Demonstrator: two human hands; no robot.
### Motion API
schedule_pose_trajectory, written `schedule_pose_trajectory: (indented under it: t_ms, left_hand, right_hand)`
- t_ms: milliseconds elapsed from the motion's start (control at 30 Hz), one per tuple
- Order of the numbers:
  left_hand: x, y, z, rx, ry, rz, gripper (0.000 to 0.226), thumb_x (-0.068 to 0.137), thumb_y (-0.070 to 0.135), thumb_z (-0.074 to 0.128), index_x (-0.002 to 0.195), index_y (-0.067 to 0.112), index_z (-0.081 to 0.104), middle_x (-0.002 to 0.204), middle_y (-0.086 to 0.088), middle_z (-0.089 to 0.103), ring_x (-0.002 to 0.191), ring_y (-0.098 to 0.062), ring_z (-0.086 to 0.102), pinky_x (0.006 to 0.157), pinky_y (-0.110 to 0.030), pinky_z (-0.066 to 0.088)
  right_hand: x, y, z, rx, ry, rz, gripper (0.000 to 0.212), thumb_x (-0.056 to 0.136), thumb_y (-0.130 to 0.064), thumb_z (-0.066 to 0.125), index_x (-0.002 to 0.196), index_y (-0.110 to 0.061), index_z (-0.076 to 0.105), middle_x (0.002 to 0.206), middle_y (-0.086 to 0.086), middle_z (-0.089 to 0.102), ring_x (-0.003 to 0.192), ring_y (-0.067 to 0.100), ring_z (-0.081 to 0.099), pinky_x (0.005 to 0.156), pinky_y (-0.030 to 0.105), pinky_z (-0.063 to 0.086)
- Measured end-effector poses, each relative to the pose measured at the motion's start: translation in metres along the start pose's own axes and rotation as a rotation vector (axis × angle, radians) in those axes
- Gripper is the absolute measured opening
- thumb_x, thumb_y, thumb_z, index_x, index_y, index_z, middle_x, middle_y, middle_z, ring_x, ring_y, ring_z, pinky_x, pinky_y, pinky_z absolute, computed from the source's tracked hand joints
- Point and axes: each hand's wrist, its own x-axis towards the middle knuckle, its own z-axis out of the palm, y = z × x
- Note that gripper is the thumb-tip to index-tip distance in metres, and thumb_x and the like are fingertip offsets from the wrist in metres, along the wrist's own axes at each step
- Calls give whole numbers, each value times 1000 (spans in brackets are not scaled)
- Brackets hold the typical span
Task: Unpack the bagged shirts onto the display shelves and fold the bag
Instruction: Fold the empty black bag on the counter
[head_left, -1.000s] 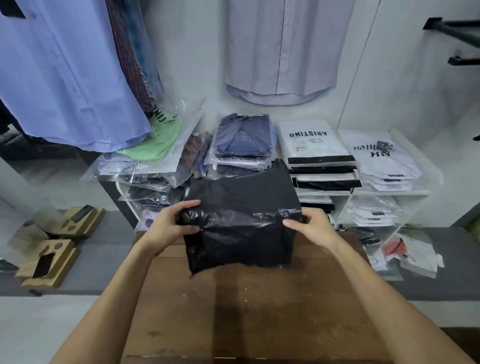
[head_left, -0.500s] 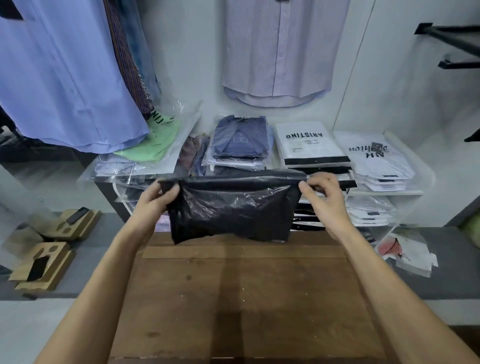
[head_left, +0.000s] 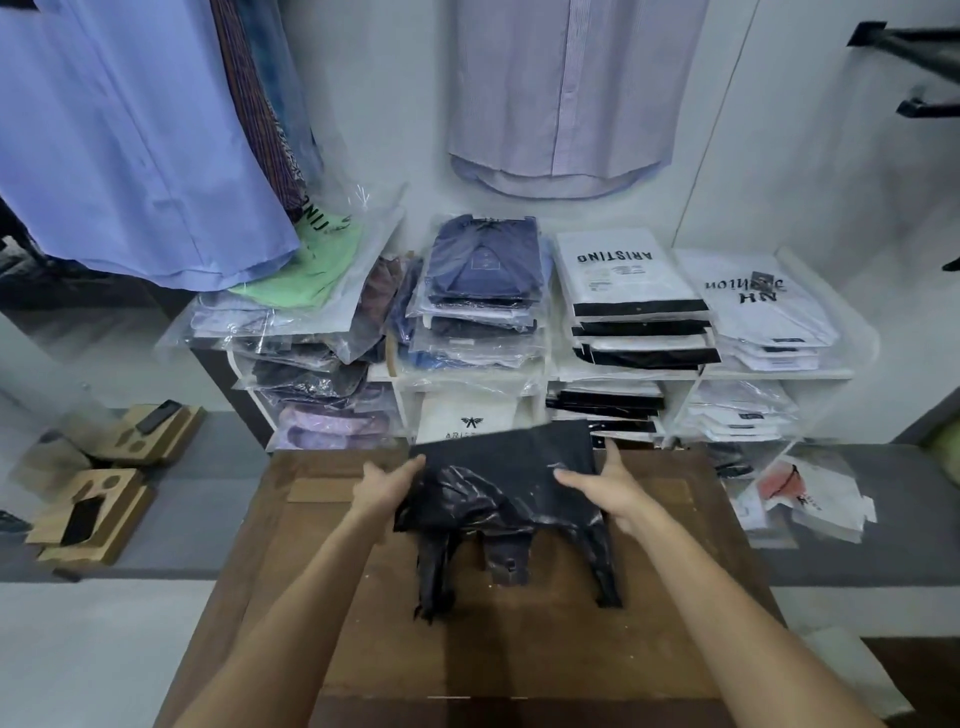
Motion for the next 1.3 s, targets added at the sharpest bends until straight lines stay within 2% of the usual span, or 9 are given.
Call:
schedule_pose_trajectory:
  t_ms: [100, 200, 400, 533, 767, 933, 1033, 1200, 1300]
  left_hand:
    - [-35, -9, 9, 28, -57, -82, 129, 52, 84, 77, 143, 0, 38, 139, -19, 56, 122, -37, 59, 102, -49, 52]
    - [-55, -12, 19, -32, -210, -170, 92, 89, 60, 67, 149, 0, 30, 144, -37, 47, 130, -53, 50, 111, -58, 39]
    - [-51, -17, 25, -134, -139, -16, 23, 98, 31, 66, 95, 12, 53, 88, -11, 65, 76, -23, 61, 69, -33, 48]
    - [-39, -17, 20, -5, 37, 38, 32, 93, 21, 71, 74, 14, 46, 73, -8, 57, 68, -22, 49, 49, -29, 31]
    - [-39, -24, 23, 268, -199, -1, 7, 90, 12, 70, 89, 6, 71, 71, -3, 65, 57, -14, 55, 46, -21, 39]
    - [-40, -26, 17, 149, -448, -123, 51, 79, 38, 75, 114, 3, 66, 96, -7, 79, 86, -21, 75, 74, -30, 57]
    - [-45, -23, 20, -98, -559, -234, 46, 96, 39, 64, 124, 3, 65, 119, -24, 72, 108, -36, 72, 85, -42, 61]
    - [-51, -41, 29, 2, -437, -68, 14, 90, 10, 66, 100, 5, 74, 97, -11, 78, 92, -23, 73, 74, -28, 55]
    - [-51, -48, 27, 247, -269, 56, 7, 84, 11, 74, 84, 5, 72, 78, -4, 73, 69, -14, 65, 63, -26, 52]
  right_hand:
    - [4, 29, 1, -24, -64, 157, 116, 76, -31, 90, 159, -34, 9, 134, 6, 62, 95, 25, 75, 81, 41, 63]
    - [9, 44, -4, 24, -76, 198, 102, 84, -11, 83, 158, -32, 16, 109, 1, 67, 88, 25, 76, 75, 39, 64]
    - [25, 61, -9, 48, 54, 110, 64, 89, -1, 75, 144, -6, 42, 110, 14, 68, 79, 25, 75, 60, 27, 62]
    - [32, 66, -14, 43, 221, 48, 42, 91, 2, 71, 129, -9, 56, 95, 15, 72, 70, 24, 75, 65, 32, 63]
    - [27, 78, -18, -321, 185, 61, 45, 97, -7, 63, 137, -17, 44, 105, 11, 69, 72, 22, 75, 53, 28, 58]
    - [24, 82, -25, -299, 104, 110, 52, 92, -36, 72, 125, -21, 34, 117, 0, 57, 111, 29, 63, 85, 37, 50]
    - [29, 94, -25, -27, 60, 117, 43, 91, -28, 77, 125, -15, 55, 121, 3, 66, 110, 26, 63, 92, 41, 52]
    - [29, 110, -31, 37, 112, 192, 10, 95, -17, 72, 97, -11, 64, 115, 14, 69, 106, 28, 65, 96, 43, 53]
    - [26, 116, -31, -290, 158, 134, 32, 86, -24, 82, 105, -14, 58, 101, 8, 71, 93, 23, 66, 85, 37, 53]
